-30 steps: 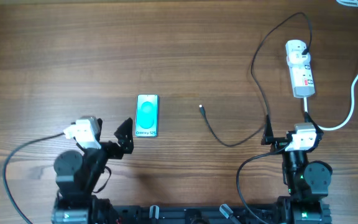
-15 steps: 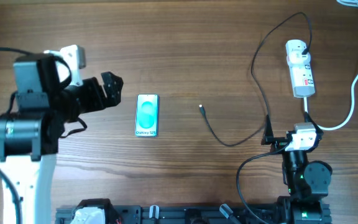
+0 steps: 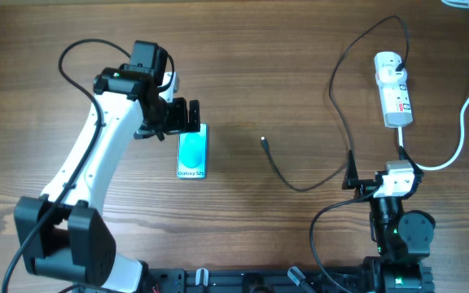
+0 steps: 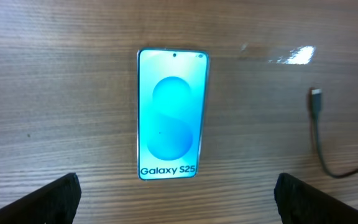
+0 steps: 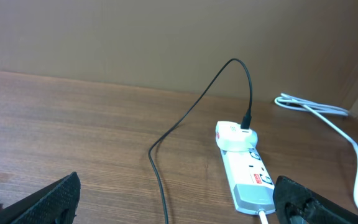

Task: Plug charger to phone and switch on socket
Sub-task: 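Lower the left gripper over the phone's top edge, then close the left gripper on the phone's top edge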

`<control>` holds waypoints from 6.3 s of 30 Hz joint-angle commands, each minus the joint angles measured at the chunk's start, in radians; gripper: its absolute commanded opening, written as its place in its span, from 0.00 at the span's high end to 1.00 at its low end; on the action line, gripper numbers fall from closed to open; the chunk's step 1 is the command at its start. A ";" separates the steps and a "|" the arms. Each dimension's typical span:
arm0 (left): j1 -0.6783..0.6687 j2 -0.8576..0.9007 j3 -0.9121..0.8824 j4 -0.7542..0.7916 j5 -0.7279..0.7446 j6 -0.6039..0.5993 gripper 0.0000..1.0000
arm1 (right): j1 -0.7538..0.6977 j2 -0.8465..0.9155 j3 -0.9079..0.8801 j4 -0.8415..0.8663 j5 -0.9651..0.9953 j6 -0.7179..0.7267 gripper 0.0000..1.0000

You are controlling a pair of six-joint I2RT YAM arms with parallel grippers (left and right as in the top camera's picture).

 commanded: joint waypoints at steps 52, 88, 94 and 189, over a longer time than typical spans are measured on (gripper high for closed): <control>-0.137 0.156 -0.404 0.540 -0.181 -0.040 0.00 | -0.004 -0.003 -0.001 0.003 0.013 0.018 0.00; -0.145 0.189 -0.404 0.508 -0.161 -0.036 0.00 | -0.004 -0.003 -0.001 0.003 0.013 0.018 0.00; -0.168 0.256 -0.404 0.510 -0.161 -0.040 0.00 | -0.004 -0.003 -0.001 0.003 0.013 0.018 0.00; -0.180 0.095 -0.391 0.485 -0.079 -0.228 0.37 | -0.004 -0.003 -0.001 0.003 0.013 0.018 0.00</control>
